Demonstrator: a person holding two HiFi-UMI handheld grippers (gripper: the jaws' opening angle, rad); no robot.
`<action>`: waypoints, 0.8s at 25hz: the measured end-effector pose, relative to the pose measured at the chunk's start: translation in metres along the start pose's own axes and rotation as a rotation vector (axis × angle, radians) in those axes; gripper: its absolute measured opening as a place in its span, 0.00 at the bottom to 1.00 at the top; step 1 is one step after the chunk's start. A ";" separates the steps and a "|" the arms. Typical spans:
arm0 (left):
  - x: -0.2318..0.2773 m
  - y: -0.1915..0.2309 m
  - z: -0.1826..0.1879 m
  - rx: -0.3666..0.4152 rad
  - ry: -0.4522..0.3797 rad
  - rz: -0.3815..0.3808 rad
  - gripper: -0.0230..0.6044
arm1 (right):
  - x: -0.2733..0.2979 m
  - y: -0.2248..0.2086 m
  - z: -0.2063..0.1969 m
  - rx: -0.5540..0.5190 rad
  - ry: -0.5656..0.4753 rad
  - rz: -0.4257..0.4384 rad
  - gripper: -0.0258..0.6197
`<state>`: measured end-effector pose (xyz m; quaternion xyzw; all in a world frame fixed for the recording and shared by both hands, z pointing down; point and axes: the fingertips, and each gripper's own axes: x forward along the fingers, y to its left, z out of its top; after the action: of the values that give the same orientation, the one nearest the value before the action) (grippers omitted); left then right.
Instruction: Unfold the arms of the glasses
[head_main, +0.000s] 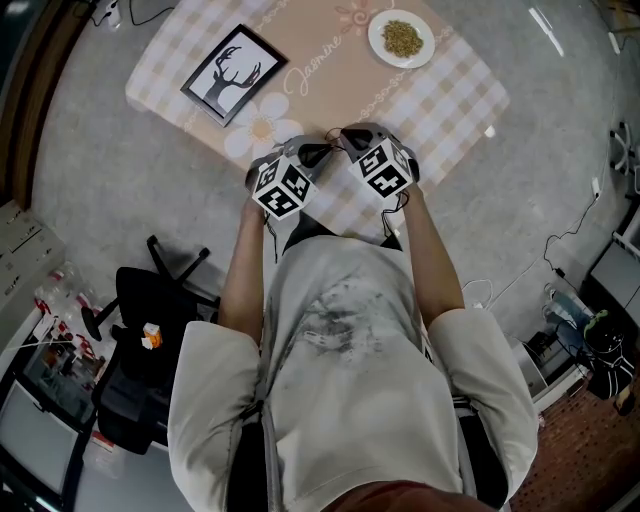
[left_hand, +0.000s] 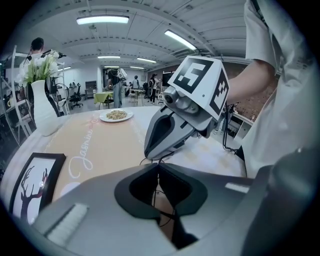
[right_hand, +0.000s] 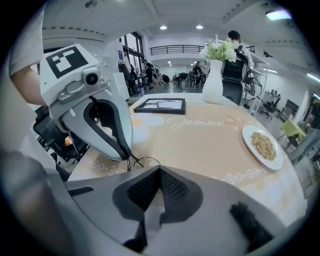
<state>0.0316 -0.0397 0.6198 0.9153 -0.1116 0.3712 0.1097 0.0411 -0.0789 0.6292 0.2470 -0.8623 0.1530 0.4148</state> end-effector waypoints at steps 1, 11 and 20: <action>-0.001 -0.001 0.000 0.001 -0.002 0.000 0.06 | 0.000 0.000 0.000 0.001 0.000 -0.001 0.06; -0.012 -0.005 0.005 0.008 -0.022 0.016 0.07 | 0.000 0.000 0.000 -0.007 0.006 -0.006 0.06; -0.021 -0.007 0.008 -0.001 -0.044 0.037 0.07 | 0.000 0.000 0.000 -0.009 0.006 -0.010 0.06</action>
<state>0.0239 -0.0325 0.5985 0.9210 -0.1311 0.3527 0.1007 0.0409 -0.0792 0.6295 0.2491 -0.8604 0.1479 0.4193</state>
